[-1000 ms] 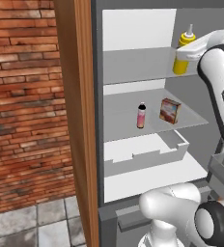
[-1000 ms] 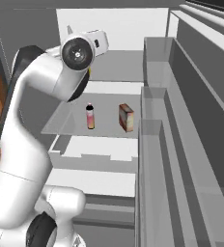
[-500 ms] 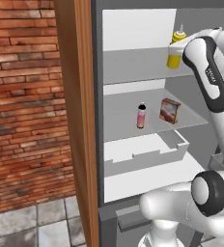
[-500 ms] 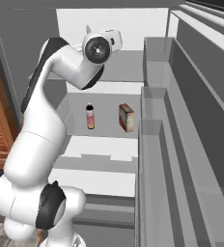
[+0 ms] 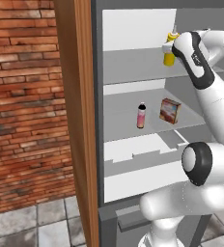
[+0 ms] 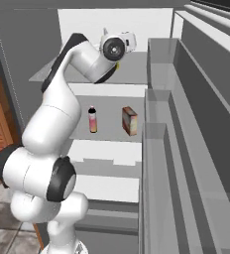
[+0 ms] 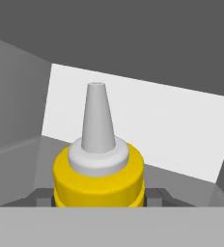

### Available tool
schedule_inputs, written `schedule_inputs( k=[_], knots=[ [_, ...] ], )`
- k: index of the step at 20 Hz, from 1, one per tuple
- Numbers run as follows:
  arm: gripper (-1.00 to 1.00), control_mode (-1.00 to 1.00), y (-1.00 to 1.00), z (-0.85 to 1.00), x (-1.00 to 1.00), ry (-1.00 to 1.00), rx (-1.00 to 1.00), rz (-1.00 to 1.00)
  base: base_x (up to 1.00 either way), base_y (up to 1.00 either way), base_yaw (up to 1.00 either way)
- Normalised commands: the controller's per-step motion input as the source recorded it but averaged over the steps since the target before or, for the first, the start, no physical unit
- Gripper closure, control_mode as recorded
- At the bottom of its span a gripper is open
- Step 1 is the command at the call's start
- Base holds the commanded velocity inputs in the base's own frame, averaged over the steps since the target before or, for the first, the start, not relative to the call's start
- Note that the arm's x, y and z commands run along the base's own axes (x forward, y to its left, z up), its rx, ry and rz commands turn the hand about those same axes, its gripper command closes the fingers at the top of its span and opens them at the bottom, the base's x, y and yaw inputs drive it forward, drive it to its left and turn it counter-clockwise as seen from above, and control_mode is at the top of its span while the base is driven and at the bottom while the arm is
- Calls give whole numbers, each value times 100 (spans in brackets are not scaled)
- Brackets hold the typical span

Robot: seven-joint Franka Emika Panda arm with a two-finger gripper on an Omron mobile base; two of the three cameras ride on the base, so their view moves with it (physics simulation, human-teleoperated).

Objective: Place the ketchup and mustard from the counter to the top shelf of the fridge. If the existing items in the fridge are on the top shelf, move them to other shelves.

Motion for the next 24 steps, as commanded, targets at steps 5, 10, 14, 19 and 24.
schedule_inputs(
  k=[5,10,14,19,24],
  knots=[
    [100,-100,-32,-25,47,5,2,-1,0,0,0],
    [100,-100,-23,-22,44,5,7,-1,0,0,0],
    [100,-100,-11,-20,35,4,11,-2,0,0,0],
    [100,-100,0,-24,5,0,2,0,0,0,0],
    [100,-100,0,-18,0,0,-1,0,0,0,0]
  ],
)
